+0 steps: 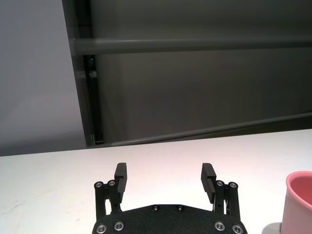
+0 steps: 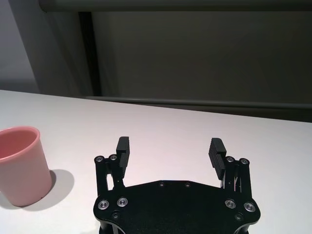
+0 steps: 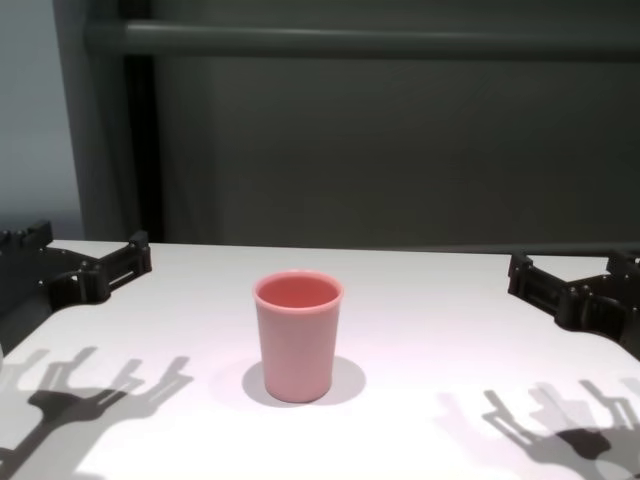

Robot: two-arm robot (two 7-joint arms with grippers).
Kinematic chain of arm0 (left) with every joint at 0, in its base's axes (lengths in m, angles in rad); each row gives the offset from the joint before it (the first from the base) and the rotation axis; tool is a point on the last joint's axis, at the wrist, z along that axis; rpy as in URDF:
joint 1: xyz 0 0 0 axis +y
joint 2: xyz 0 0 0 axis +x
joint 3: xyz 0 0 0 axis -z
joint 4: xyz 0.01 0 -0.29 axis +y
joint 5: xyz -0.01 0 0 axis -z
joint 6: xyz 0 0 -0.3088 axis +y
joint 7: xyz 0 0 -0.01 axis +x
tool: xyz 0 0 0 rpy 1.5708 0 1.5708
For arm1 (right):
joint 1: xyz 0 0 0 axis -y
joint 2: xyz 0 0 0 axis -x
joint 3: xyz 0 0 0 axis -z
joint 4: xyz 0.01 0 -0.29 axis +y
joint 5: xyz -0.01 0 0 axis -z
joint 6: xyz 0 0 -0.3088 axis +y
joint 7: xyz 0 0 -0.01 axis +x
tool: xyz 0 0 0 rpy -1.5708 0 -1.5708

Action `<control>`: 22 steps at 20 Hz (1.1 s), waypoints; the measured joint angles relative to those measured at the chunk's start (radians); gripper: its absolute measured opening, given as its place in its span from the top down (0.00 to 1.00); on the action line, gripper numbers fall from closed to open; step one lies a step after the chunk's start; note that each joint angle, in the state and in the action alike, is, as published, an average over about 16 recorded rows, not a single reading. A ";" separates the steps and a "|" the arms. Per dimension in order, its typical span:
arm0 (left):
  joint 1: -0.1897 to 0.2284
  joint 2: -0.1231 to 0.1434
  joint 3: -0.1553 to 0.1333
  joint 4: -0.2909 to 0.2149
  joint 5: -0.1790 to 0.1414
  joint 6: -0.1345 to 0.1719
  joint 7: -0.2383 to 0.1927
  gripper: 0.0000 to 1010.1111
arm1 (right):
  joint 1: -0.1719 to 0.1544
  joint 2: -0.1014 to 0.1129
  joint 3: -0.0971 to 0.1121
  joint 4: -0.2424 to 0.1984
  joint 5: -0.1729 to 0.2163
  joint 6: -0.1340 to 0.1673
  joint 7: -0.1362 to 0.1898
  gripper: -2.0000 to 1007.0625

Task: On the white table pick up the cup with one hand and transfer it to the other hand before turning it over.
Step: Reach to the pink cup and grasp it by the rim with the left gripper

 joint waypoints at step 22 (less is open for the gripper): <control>0.000 0.000 0.000 0.000 0.000 0.000 0.000 0.01 | 0.000 0.000 0.000 0.000 0.000 0.000 0.000 0.01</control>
